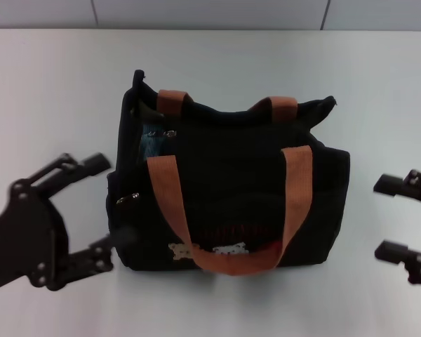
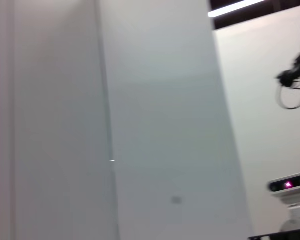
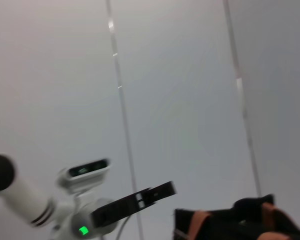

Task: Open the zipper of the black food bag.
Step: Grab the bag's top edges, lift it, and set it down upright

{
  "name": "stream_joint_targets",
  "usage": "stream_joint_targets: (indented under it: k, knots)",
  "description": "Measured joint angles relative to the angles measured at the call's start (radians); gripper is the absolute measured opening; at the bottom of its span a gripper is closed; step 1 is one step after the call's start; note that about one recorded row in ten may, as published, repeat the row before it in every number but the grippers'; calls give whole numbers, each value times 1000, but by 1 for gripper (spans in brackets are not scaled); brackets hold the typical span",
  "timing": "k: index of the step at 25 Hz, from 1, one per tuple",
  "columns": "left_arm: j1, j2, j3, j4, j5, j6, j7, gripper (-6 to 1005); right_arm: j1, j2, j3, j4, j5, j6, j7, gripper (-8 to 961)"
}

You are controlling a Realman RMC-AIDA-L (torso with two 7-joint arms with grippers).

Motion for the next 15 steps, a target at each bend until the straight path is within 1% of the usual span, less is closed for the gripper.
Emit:
stream_joint_targets:
  k: [4, 7, 8, 13, 14, 15]
  knots:
    - [10, 3, -2, -28, 2, -30, 2, 841, 0, -3, 11, 10, 0, 2, -7, 834]
    - [-5, -1, 0, -77, 26, -120, 21, 840, 4, -2, 11, 10, 1, 6, -7, 834]
    - [-5, -1, 0, -77, 26, -120, 21, 839, 4, -2, 11, 10, 1, 6, -7, 834]
    - [-43, -3, 6, -155, 29, -214, 40, 834, 7, -2, 11, 10, 1, 11, -7, 834]
    - [-43, -3, 6, -155, 29, -214, 40, 833, 7, -2, 11, 10, 1, 11, -7, 834]
    - [-62, -5, 2, -198, 26, -253, 42, 832, 7, -2, 11, 10, 1, 11, -7, 834]
